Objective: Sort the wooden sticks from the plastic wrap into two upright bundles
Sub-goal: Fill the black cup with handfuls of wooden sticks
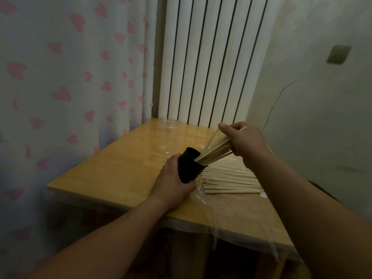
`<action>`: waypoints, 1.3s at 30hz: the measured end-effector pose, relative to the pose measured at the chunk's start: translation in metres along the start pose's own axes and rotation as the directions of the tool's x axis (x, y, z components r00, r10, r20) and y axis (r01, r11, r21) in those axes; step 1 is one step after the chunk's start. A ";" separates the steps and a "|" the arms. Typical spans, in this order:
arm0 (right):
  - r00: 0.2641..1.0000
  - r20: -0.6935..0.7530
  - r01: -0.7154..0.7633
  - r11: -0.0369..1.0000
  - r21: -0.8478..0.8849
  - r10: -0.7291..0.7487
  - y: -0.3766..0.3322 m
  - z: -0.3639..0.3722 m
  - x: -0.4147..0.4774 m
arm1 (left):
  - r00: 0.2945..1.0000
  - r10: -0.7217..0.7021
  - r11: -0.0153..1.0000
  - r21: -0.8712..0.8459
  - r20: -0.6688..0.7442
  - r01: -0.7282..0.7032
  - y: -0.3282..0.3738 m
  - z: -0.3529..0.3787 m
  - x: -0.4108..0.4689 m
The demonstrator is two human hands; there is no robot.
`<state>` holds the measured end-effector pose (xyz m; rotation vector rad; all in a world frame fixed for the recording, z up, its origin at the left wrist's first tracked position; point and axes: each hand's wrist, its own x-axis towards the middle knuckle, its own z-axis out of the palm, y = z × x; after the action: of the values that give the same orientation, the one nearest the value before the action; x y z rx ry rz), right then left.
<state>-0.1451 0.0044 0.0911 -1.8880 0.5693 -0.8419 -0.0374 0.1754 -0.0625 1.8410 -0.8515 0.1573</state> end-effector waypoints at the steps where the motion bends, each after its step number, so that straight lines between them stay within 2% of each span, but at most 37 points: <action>1: 1.000 -0.026 -0.006 1.000 0.000 0.006 0.000 0.000 0.002 | 1.000 -0.003 1.000 -0.001 0.000 0.003 0.000 0.000 0.000; 4: 0.996 -0.083 -0.009 1.000 0.008 0.010 0.004 0.001 0.007 | 1.000 -0.007 1.000 0.003 -0.010 0.007 -0.001 0.001 0.000; 8: 0.976 -0.095 0.165 0.955 -0.246 -0.194 0.015 0.004 0.006 | 1.000 -0.018 1.000 -0.003 -0.007 0.018 -0.002 0.002 0.001; 13: 0.954 -0.158 0.238 0.965 -0.112 -0.253 0.021 -0.007 0.002 | 0.999 -0.030 1.000 -0.006 -0.016 0.030 -0.005 0.002 0.003; 17: 0.959 -0.186 0.214 0.976 -0.029 -0.216 0.030 -0.027 -0.012 | 0.999 -0.034 0.999 -0.008 -0.018 0.034 -0.005 0.002 0.003; 19: 0.970 -0.117 0.199 0.974 -0.111 -0.212 0.034 -0.040 -0.023 | 0.999 -0.029 1.000 -0.001 -0.019 0.029 -0.005 0.002 0.004; 21: 0.978 0.122 0.198 0.940 -0.277 -0.170 0.039 -0.053 -0.032 | 1.000 -0.025 1.000 0.000 -0.020 0.025 -0.005 0.003 0.003; 22: 0.957 0.277 0.184 0.917 -0.353 -0.085 0.040 -0.057 -0.037 | 1.000 -0.024 1.000 0.001 -0.020 0.024 -0.005 0.003 0.003; 24: 0.854 0.501 0.152 0.854 -0.497 0.140 0.050 -0.058 -0.043 | 0.999 -0.030 1.000 0.003 -0.018 0.030 -0.004 0.003 0.003; 25: 0.816 0.539 0.172 0.801 -0.574 0.211 0.060 -0.055 -0.043 | 0.999 -0.031 0.999 0.004 -0.017 0.031 -0.004 0.002 0.002; 26: 0.810 0.538 0.225 0.723 -0.653 0.234 0.070 -0.051 -0.042 | 0.999 -0.029 1.000 0.008 -0.017 0.030 -0.004 0.002 0.003; 28: 0.834 0.508 0.323 0.557 -0.765 0.215 0.089 -0.043 -0.038 | 0.999 -0.024 1.000 0.020 -0.023 0.024 -0.004 0.003 0.003; 30: 0.865 0.463 0.346 0.440 -0.829 0.192 0.100 -0.036 -0.033 | 0.999 -0.028 0.999 0.015 -0.028 0.029 -0.005 0.003 0.003; 32: 0.865 0.468 0.395 0.334 -0.856 0.178 0.104 -0.032 -0.027 | 0.999 -0.036 0.999 0.004 -0.029 0.036 -0.005 0.003 0.004; 39: 0.805 0.556 0.551 0.087 -0.830 0.208 0.089 -0.011 -0.012 | 0.999 -0.035 0.999 0.002 -0.037 0.035 -0.006 0.003 0.003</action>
<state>-0.1645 -0.0325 0.0102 -3.4196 0.5383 0.2859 -0.0321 0.1723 -0.0665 1.8489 -0.7933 0.1694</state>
